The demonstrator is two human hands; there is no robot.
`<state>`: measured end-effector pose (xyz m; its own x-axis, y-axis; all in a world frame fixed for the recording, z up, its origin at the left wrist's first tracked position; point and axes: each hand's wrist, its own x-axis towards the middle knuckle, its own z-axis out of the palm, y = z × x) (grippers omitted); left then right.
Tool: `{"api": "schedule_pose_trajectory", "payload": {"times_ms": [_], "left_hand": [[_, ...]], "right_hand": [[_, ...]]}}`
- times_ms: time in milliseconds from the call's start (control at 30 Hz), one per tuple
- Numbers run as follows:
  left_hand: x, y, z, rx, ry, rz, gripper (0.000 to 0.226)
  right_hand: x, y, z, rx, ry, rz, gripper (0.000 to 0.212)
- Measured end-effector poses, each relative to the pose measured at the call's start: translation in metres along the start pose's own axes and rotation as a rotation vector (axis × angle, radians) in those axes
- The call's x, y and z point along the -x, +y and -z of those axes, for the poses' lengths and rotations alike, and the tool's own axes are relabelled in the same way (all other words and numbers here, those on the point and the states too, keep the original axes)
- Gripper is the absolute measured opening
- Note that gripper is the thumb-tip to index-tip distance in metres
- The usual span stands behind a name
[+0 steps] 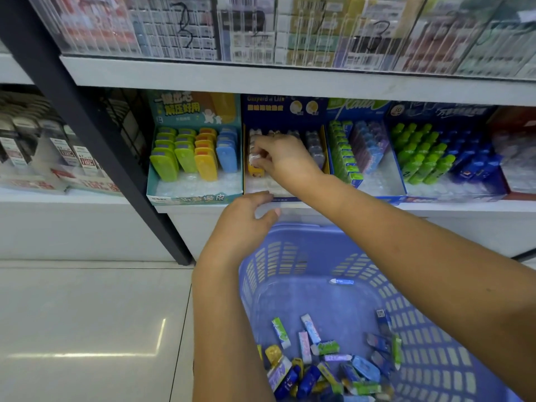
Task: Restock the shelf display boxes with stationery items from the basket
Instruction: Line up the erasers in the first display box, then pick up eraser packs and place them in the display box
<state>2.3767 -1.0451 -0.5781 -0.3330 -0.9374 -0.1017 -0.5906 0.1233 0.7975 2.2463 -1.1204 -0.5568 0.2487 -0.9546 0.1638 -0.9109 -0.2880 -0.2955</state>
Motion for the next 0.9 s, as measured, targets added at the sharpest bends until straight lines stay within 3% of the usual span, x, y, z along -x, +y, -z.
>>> {"api": "schedule_pose_trajectory", "payload": {"times_ms": [133,233,333,367,400,500,600,700,800,900], "left_hand": [[0.002,0.005,0.003,0.01,0.055,0.022,0.034],[0.009,0.011,0.003,0.027,0.079,0.027,0.021],[0.006,0.005,-0.013,0.027,-0.11,0.132,0.018],[0.003,0.001,-0.025,0.01,-0.219,0.198,0.018],[0.0,-0.004,-0.04,-0.034,-0.335,0.276,0.017],[-0.002,-0.02,-0.102,-0.274,-0.583,0.398,0.012],[0.006,-0.04,-0.166,-0.428,-0.591,0.383,0.018],[0.021,-0.065,-0.206,-0.434,-0.603,0.455,0.031],[0.037,-0.091,-0.227,-0.442,-0.656,0.505,0.032],[0.043,-0.108,-0.238,-0.481,-0.608,0.514,0.029]], "right_hand": [[-0.015,-0.007,0.01,-0.004,-0.072,-0.129,0.024],[0.0,-0.009,0.019,-0.03,-0.084,-0.07,0.029],[0.066,0.011,0.011,-0.155,0.17,-0.038,0.017],[0.091,0.022,0.001,-0.203,0.17,-0.088,0.011],[0.115,0.034,-0.011,-0.224,0.097,-0.154,0.007],[0.169,0.065,-0.059,-0.158,-0.39,-0.361,0.014],[0.203,0.086,-0.11,-0.124,-0.701,-0.483,0.026],[0.221,0.096,-0.151,-0.235,-0.767,-0.614,0.028],[0.231,0.095,-0.181,-0.268,-0.743,-0.693,0.03],[0.24,0.093,-0.203,-0.256,-0.706,-0.707,0.029]]}}
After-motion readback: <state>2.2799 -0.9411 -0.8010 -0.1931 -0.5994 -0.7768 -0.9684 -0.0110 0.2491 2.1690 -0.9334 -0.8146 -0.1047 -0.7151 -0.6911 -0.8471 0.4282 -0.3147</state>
